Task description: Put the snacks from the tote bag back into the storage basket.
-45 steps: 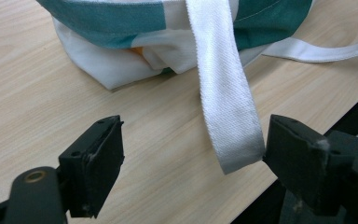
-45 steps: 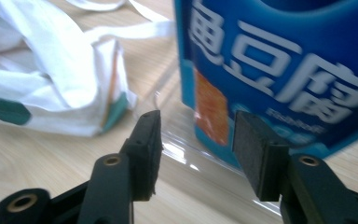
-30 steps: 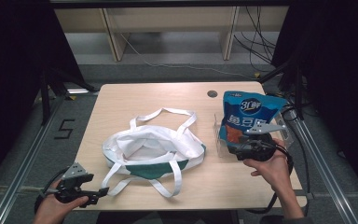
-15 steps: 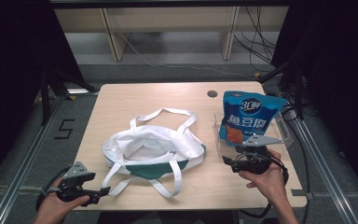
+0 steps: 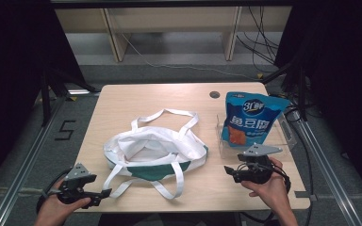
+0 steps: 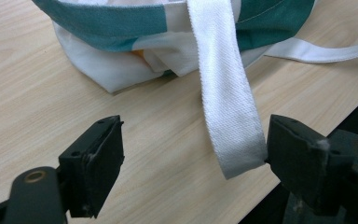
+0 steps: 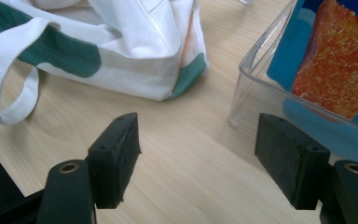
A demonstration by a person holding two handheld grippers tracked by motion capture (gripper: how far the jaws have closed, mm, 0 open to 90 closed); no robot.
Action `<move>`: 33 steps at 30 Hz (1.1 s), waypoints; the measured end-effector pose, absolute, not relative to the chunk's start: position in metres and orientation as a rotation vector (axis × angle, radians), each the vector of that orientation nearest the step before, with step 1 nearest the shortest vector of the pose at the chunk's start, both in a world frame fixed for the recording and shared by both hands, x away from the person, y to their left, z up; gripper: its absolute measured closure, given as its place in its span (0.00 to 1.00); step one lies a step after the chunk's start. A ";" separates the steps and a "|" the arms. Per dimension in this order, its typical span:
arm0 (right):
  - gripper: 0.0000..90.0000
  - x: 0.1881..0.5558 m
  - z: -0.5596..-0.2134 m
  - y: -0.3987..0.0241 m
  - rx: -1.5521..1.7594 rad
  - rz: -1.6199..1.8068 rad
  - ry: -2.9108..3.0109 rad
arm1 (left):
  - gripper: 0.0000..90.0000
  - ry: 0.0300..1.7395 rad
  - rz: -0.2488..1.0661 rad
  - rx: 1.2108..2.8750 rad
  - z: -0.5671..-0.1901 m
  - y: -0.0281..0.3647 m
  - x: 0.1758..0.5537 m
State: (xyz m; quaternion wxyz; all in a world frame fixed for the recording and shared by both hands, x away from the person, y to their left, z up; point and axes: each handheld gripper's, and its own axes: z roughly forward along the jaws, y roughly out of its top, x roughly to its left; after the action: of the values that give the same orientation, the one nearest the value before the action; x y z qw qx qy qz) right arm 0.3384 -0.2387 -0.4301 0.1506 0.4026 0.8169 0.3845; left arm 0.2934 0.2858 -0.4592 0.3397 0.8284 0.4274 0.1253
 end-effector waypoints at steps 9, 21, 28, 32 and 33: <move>0.31 0.332 -0.436 -0.239 1.122 1.071 2.371 | 0.21 1.122 0.329 2.157 -0.459 0.286 0.292; 0.29 0.321 -0.450 -0.246 1.151 0.987 2.416 | 0.21 1.103 0.340 2.177 -0.459 0.287 0.291; 0.26 0.314 -0.460 -0.247 1.149 0.973 2.418 | 0.21 1.109 0.339 2.180 -0.460 0.286 0.291; 0.24 0.310 -0.464 -0.247 1.128 0.877 2.468 | 0.21 1.106 0.340 2.183 -0.460 0.286 0.291; 0.24 0.310 -0.466 -0.246 1.122 0.873 2.463 | 0.21 1.108 0.341 2.182 -0.460 0.286 0.291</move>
State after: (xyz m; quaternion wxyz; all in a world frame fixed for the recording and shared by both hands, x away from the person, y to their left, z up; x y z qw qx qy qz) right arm 0.3101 -0.2464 -0.4663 0.1484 0.3902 0.8564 0.3038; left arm 0.2910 0.2861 -0.4598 0.3291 0.8340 0.4233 0.1302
